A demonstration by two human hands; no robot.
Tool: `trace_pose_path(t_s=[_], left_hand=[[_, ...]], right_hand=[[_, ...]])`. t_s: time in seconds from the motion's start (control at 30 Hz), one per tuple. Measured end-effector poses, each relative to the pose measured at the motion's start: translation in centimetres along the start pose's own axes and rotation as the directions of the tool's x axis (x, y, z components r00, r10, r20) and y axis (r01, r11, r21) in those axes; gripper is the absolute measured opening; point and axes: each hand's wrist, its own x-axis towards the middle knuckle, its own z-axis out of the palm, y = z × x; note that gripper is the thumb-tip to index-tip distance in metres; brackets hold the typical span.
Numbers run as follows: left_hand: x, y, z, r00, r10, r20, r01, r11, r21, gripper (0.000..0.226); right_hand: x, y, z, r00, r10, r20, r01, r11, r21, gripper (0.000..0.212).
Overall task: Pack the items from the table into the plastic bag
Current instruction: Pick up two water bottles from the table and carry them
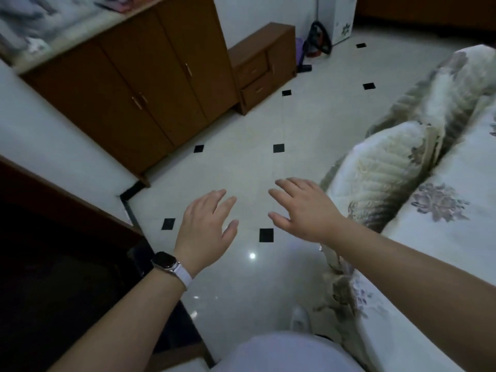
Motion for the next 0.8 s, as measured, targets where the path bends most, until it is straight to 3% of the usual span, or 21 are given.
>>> trace_pose_path(t_s=[0.33,0.8], left_hand=[[11.8,-3.8,0.8,0.999,0.048,-0.023,-0.048,0.999,0.026,0.051],[35.4,-17.0,9.3,0.952,0.280,-0.123,-0.297,0.943,-0.147,0.048]], right_hand=[[9.2,5.0,0.2,0.999,0.030,-0.029,-0.031,0.999,-0.041,0.056],[28.4,12.6,4.3,0.960,0.276,-0.040,-0.279,0.942,-0.189,0.056]])
